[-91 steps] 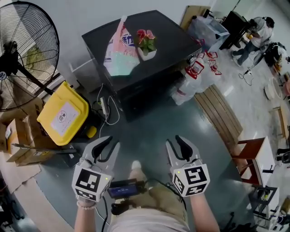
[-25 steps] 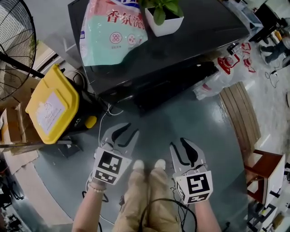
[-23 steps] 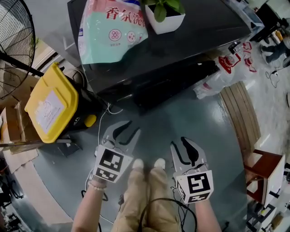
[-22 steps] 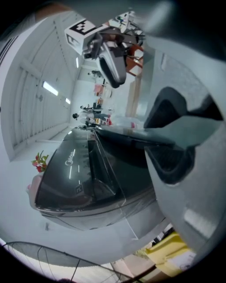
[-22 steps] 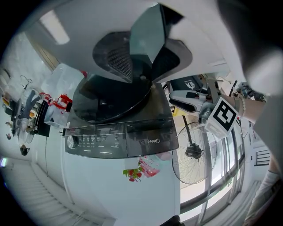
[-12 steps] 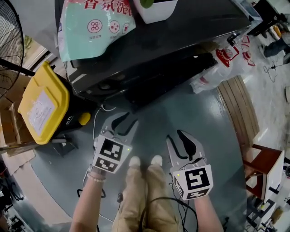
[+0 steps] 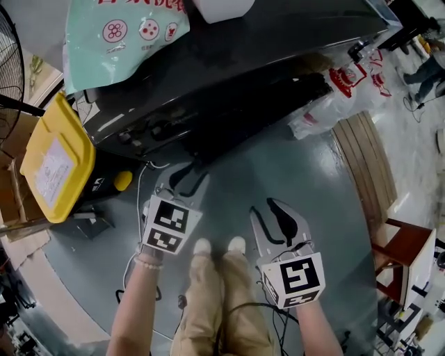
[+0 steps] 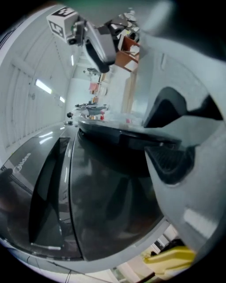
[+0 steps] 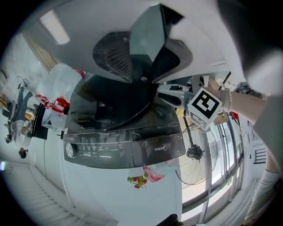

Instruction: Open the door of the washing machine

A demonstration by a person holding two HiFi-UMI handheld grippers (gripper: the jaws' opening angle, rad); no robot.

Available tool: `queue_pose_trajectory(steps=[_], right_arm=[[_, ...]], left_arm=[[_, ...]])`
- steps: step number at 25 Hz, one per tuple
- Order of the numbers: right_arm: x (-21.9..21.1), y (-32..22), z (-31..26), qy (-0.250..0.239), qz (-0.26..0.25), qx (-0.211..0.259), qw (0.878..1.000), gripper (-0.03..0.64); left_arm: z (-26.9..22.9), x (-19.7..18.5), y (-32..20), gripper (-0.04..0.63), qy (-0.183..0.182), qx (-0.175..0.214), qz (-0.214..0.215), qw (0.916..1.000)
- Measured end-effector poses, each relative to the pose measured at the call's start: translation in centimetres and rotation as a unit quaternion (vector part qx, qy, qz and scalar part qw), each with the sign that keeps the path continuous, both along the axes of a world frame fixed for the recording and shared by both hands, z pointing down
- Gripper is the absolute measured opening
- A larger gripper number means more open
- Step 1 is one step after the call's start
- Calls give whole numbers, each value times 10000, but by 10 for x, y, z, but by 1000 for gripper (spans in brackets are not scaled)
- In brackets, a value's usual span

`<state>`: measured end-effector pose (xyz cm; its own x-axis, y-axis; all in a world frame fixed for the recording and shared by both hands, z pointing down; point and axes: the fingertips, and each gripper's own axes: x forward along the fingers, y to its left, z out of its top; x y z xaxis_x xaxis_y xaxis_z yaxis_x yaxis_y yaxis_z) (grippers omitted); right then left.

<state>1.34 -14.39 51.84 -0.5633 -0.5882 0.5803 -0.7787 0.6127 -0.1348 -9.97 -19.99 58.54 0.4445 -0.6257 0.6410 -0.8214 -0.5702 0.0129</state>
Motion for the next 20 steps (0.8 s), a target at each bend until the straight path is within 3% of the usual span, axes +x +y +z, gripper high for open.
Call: queue_pose_trajectory(steps=[6, 11, 20], right_arm=[[8, -1, 7, -9, 58, -41, 10000, 120], [9, 0, 10, -30, 55, -58, 10000, 120], [6, 3, 7, -61, 55, -41, 10000, 120]], left_arm=[[17, 10, 0, 121, -223, -148, 110, 9996], [19, 5, -4, 55, -306, -98, -26, 9995], [19, 6, -1, 40, -395, -117, 103, 9991]])
